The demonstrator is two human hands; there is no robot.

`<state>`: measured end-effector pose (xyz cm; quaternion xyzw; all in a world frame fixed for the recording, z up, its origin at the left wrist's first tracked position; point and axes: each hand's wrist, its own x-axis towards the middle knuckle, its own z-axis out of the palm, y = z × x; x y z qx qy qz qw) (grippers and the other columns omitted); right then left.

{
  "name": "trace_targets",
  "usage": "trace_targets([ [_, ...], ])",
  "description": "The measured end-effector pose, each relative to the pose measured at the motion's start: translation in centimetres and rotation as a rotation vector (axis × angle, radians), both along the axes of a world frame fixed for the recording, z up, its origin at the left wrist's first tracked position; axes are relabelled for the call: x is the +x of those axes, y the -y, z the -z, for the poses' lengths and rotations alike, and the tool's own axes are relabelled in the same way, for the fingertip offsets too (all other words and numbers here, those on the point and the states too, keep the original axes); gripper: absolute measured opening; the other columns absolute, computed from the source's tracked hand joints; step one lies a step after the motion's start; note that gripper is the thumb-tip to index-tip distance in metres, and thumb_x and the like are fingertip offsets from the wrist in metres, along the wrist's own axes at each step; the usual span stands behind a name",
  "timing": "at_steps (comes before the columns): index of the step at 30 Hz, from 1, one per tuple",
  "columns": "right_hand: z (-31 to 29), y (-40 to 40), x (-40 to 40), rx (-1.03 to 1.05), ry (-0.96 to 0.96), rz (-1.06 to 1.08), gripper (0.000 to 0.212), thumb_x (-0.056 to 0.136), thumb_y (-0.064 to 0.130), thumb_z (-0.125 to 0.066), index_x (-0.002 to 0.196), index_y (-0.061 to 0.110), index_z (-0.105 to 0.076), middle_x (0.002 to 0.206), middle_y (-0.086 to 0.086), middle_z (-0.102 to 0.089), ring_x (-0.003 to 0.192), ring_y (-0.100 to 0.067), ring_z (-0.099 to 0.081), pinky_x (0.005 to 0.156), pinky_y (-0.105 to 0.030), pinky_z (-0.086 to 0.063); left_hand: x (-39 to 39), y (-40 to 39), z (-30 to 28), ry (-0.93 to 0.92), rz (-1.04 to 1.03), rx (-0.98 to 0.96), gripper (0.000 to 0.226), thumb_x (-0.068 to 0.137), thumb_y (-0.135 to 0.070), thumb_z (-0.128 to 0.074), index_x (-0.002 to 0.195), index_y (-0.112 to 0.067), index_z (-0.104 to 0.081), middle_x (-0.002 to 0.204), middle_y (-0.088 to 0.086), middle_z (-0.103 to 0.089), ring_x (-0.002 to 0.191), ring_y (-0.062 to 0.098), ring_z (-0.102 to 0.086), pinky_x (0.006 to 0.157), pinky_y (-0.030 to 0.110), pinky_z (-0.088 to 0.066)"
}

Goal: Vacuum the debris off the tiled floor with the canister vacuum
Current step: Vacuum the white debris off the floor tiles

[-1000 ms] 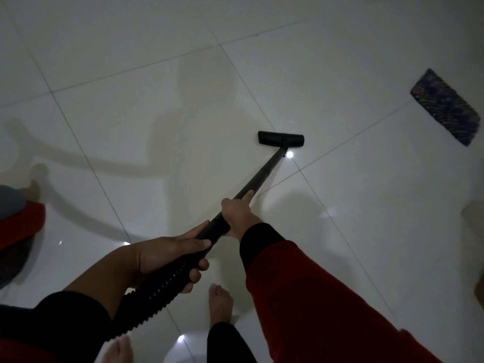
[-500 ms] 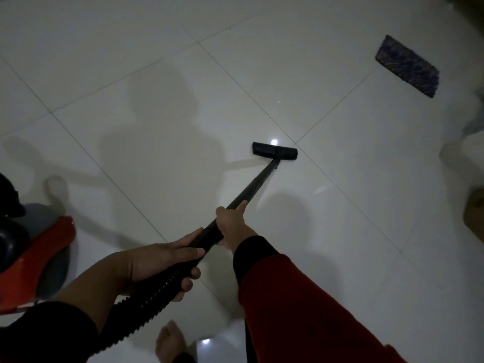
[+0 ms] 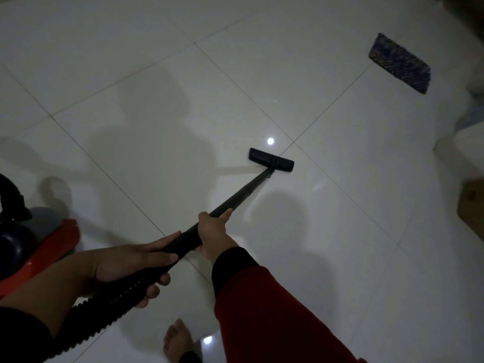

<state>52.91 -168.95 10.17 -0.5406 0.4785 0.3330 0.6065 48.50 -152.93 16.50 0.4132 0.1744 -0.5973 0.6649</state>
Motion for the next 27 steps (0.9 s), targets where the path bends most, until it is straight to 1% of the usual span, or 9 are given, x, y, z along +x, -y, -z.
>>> trace_targets([
  [2,0.7,0.2,1.3,0.005,0.01,0.0,0.088,0.091,0.018,-0.043,0.139,0.054,0.022,0.098,-0.002,-0.049,0.088,-0.024,-0.057,0.057,-0.039,-0.053,1.2,0.2,0.4,0.004,-0.009,0.005,0.053,0.077,-0.029,-0.066,0.116,-0.059,-0.048,0.067,0.007,-0.058,0.053,0.019,-0.051,0.051,0.03,-0.048],
  [6,2.3,1.8,5.4,-0.026,0.053,-0.051,0.089,0.091,0.017,-0.043,0.14,0.052,0.022,0.086,0.001,-0.045,0.08,-0.023,-0.055,0.067,-0.042,-0.053,4.3,2.1,1.6,0.037,-0.039,0.007,0.048,0.077,-0.029,-0.065,0.111,-0.059,-0.05,0.068,0.007,-0.055,0.052,0.018,-0.051,0.05,0.028,-0.047],
  [10,4.0,4.0,11.0,-0.096,0.072,-0.135,0.087,0.091,0.019,-0.044,0.142,0.05,0.018,0.088,-0.001,-0.045,0.077,-0.023,-0.056,0.043,-0.027,-0.05,8.7,4.8,3.2,0.081,-0.101,0.014,0.04,0.092,-0.023,-0.055,0.108,-0.059,-0.05,0.07,0.007,-0.056,0.052,0.018,-0.053,0.051,0.028,-0.049],
  [11,4.4,4.5,12.6,-0.106,0.084,-0.156,0.086,0.091,0.02,-0.044,0.143,0.051,0.017,0.087,0.001,-0.045,0.076,-0.022,-0.056,0.041,-0.025,-0.049,10.0,5.5,3.6,0.089,-0.124,0.019,0.041,0.094,-0.022,-0.053,0.111,-0.059,-0.047,0.071,0.008,-0.055,0.052,0.018,-0.053,0.051,0.029,-0.049],
  [16,5.3,6.5,20.3,-0.134,0.094,-0.259,0.087,0.09,0.019,-0.045,0.142,0.053,0.017,0.09,-0.003,-0.05,0.079,-0.023,-0.057,0.057,-0.037,-0.052,16.0,8.7,4.7,0.067,-0.272,0.039,0.054,0.095,-0.019,-0.051,0.131,-0.054,-0.031,0.074,0.01,-0.053,0.049,0.017,-0.054,0.048,0.027,-0.049],
  [19,5.4,6.7,24.2,-0.167,0.103,-0.348,0.087,0.089,0.02,-0.045,0.142,0.053,0.015,0.092,-0.002,-0.05,0.082,-0.025,-0.058,0.057,-0.037,-0.052,19.1,9.6,5.0,0.054,-0.349,0.031,0.055,0.096,-0.018,-0.049,0.133,-0.052,-0.029,0.071,0.009,-0.054,0.048,0.017,-0.054,0.047,0.027,-0.048],
  [22,5.2,5.2,26.9,-0.167,0.102,-0.429,0.087,0.089,0.02,-0.045,0.142,0.052,0.016,0.093,-0.001,-0.049,0.087,-0.027,-0.058,0.066,-0.044,-0.056,20.7,8.7,5.2,0.033,-0.425,0.026,0.056,0.095,-0.018,-0.051,0.133,-0.053,-0.029,0.072,0.01,-0.053,0.049,0.018,-0.054,0.048,0.027,-0.048],
  [25,4.8,2.0,27.8,-0.148,0.102,-0.497,0.085,0.091,0.02,-0.045,0.143,0.052,0.015,0.092,0.0,-0.047,0.085,-0.026,-0.058,0.056,-0.037,-0.052,20.6,6.4,5.2,0.024,-0.503,0.036,0.058,0.094,-0.019,-0.052,0.134,-0.054,-0.03,0.076,0.011,-0.051,0.051,0.018,-0.054,0.049,0.028,-0.049],
  [27,4.6,-0.9,27.5,-0.13,0.104,-0.544,0.084,0.092,0.021,-0.045,0.143,0.052,0.015,0.095,0.0,-0.049,0.085,-0.026,-0.059,0.054,-0.035,-0.05,19.6,4.1,5.1,0.021,-0.557,0.058,0.06,0.094,-0.019,-0.053,0.136,-0.055,-0.028,0.075,0.01,-0.051,0.051,0.018,-0.053,0.05,0.028,-0.048],
])
